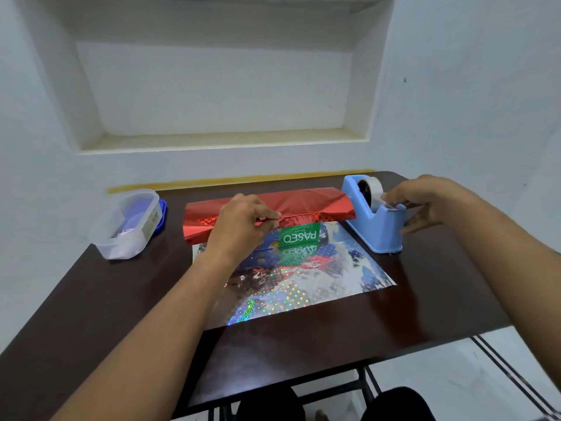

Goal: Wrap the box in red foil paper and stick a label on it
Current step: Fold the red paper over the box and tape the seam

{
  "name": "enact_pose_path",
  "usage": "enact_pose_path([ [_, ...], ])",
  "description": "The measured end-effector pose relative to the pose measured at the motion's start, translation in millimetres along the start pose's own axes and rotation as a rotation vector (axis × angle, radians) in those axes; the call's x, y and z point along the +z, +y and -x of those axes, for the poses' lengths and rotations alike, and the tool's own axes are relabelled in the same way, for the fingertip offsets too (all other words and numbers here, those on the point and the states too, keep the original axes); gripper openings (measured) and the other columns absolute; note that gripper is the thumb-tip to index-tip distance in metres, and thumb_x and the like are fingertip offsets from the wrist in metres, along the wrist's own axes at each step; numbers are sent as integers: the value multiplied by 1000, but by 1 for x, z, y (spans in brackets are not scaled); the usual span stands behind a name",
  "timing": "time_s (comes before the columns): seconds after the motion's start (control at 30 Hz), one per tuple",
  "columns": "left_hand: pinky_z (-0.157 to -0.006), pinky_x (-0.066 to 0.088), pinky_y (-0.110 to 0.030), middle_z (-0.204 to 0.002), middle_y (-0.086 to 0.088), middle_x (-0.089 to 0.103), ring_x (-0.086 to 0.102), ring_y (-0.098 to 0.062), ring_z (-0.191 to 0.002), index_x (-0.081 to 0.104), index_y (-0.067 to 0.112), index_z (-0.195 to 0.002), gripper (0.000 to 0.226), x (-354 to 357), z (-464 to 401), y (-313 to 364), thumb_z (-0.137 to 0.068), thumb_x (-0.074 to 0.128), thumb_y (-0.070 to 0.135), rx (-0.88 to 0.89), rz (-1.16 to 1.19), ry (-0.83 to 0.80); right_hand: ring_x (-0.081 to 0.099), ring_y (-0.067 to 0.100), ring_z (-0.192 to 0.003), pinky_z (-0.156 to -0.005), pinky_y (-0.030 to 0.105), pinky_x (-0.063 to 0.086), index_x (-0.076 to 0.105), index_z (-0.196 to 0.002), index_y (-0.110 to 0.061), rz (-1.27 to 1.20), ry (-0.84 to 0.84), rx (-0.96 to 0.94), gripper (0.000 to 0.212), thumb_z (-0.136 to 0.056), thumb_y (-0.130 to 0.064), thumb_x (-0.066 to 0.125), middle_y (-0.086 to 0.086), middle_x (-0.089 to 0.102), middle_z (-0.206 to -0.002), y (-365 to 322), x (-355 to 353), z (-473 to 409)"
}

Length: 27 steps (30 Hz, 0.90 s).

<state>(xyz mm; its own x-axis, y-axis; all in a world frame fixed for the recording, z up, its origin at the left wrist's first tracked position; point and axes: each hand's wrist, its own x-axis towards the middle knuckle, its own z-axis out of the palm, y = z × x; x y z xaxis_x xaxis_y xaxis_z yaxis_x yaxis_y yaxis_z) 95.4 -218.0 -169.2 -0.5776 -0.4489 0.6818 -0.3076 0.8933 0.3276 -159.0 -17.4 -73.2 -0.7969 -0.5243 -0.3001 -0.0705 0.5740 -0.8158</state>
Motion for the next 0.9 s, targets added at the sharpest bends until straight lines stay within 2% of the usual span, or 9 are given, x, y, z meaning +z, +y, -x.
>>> enact_pose_path([
  [0.1,-74,43,-34,-89,11,71,55,-18,-85,84,28,-99,16,0,0,0,-84,85,23,-4,2,2,55,31,-125,-60,58,61,66,-97,-7,-183,-81,18,8,-95,-12,72,8,58,-124,0,-5,-7],
  [0.17,-74,42,-33,-89,11,70,55,-17,-84,84,27,-99,16,0,0,0,-84,85,23,-1,3,0,48,23,-133,-67,66,57,68,-97,-11,-321,-112,10,2,-97,-12,69,8,59,-127,0,-8,-7],
  [0.23,-74,42,-33,-89,11,70,54,-17,-84,84,26,-99,16,0,0,0,-84,85,21,1,4,2,46,19,-130,-68,67,54,69,-96,-14,-408,-118,-13,5,-98,-13,65,4,60,-117,2,-8,-4],
  [0.33,-73,41,-33,-88,10,70,53,-17,-84,84,26,-99,16,0,1,0,-84,85,21,0,10,6,55,15,-120,-53,60,59,69,-96,-13,-473,-71,-60,7,-97,-8,64,-1,65,-107,14,-3,2],
  [0.4,-73,42,-33,-89,9,70,54,-18,-84,84,26,-99,17,0,1,0,-84,86,21,2,9,8,61,13,-108,-51,56,60,68,-94,-12,-532,-47,-78,9,-96,-5,63,-2,66,-101,24,1,6],
  [0.5,-74,44,-34,-89,7,71,55,-20,-85,84,26,-99,17,0,1,1,-84,85,20,-1,16,6,61,12,-93,-61,53,62,65,-90,-11,-614,-47,-92,11,-95,-3,61,1,62,-93,32,2,12],
  [0.6,-73,42,-33,-89,8,71,55,-20,-86,84,26,-100,17,0,1,1,-83,86,20,0,16,9,65,16,-93,-77,53,61,66,-93,-10,-659,-55,-105,10,-93,-2,62,1,69,-91,37,2,10],
  [0.77,-73,41,-32,-89,10,70,54,-18,-86,84,26,-102,18,-2,1,4,-85,85,21,-3,7,7,70,21,-94,-68,41,61,68,-116,0,-676,-5,-93,29,-88,-2,71,10,73,-104,56,8,-5],
  [0.9,-73,38,-30,-89,13,67,54,-17,-88,84,27,-103,18,-3,2,4,-86,84,22,-7,4,1,69,18,-88,-76,39,62,58,-117,7,-663,45,-134,33,-89,1,74,10,66,-97,62,12,-6],
])
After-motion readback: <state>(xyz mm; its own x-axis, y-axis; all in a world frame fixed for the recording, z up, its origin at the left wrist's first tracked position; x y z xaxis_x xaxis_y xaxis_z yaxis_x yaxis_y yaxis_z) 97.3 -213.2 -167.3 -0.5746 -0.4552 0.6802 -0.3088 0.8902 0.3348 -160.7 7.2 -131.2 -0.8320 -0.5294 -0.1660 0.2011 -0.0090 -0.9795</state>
